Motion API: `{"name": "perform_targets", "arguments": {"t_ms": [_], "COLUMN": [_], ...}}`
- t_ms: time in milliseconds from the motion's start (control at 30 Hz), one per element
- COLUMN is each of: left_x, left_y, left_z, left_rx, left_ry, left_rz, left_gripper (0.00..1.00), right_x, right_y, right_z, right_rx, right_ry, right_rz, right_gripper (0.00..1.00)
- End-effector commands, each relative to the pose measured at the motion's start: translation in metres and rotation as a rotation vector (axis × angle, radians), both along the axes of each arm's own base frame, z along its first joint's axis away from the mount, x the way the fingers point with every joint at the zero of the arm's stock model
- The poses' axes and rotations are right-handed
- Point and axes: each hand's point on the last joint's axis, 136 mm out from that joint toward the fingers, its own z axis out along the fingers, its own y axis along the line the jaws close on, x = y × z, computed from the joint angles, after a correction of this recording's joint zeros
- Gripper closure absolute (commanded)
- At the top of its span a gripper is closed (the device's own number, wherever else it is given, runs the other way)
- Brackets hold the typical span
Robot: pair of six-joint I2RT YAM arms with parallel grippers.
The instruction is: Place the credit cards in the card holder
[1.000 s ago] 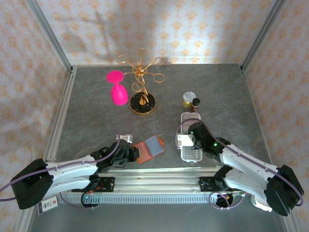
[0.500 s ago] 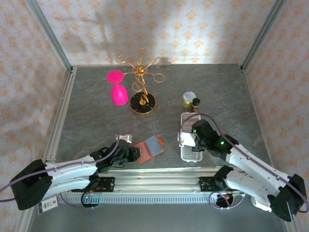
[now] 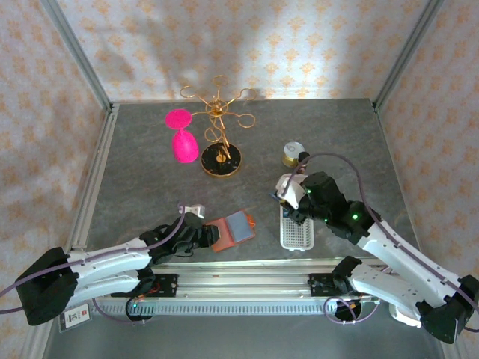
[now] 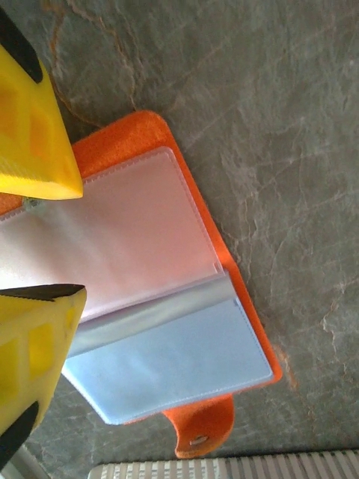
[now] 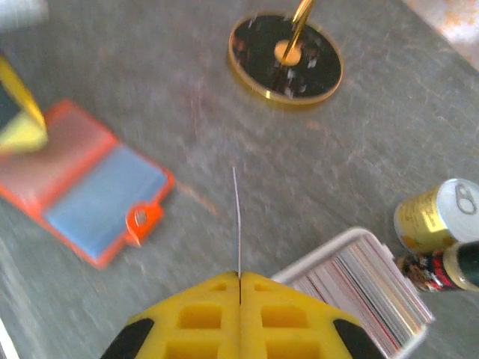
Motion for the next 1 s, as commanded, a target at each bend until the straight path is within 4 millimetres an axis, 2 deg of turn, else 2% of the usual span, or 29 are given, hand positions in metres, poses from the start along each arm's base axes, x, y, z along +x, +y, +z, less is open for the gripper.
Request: {"name": "perform_targets", "arguments": {"t_ms": [0,100,200,400,600,700,967], "left_x": [0.004,0.004,0.004,0.006,0.010,0.012,0.018], "left_y": [0.008,0.010,0.011,0.014,0.015,0.012,0.012], "left_z": [0.001,-0.003,-0.006,-0.013,-0.017,-0.017,-0.022], "left_rx": [0.046,0.057,0.070,0.111,0.146,0.159,0.208], "left_ry": [-0.003,0.006,0.014,0.024,0.021,0.019,0.018], "left_rz": [0.031,0.036,0.040,0.049,0.052,0.043,0.042], "left_gripper": [0.63,0.63,0.64,0.67,0.68,0.69,0.71], "right_x": [0.009,0.010,0.003,-0.014,-0.016,-0.014,-0.010], "right_y": [0.031,0.051,0.074,0.108,0.113,0.109,0.106], "right_z": [0.045,0.037,0.012,-0.023,-0.073,-0.093,-0.122], "right_rx": [0.370,0.486,0.546,0.598,0.530,0.490,0.496], "right_ry": [0.147,0.331,0.508,0.656,0.753,0.762,0.799], "right_rz": [-0.124,-0.170,-0.200,-0.255,-0.360,-0.411,-0.498], "right_gripper": [1.00,1.00,1.00,1.00,1.00,1.00,1.00]}}
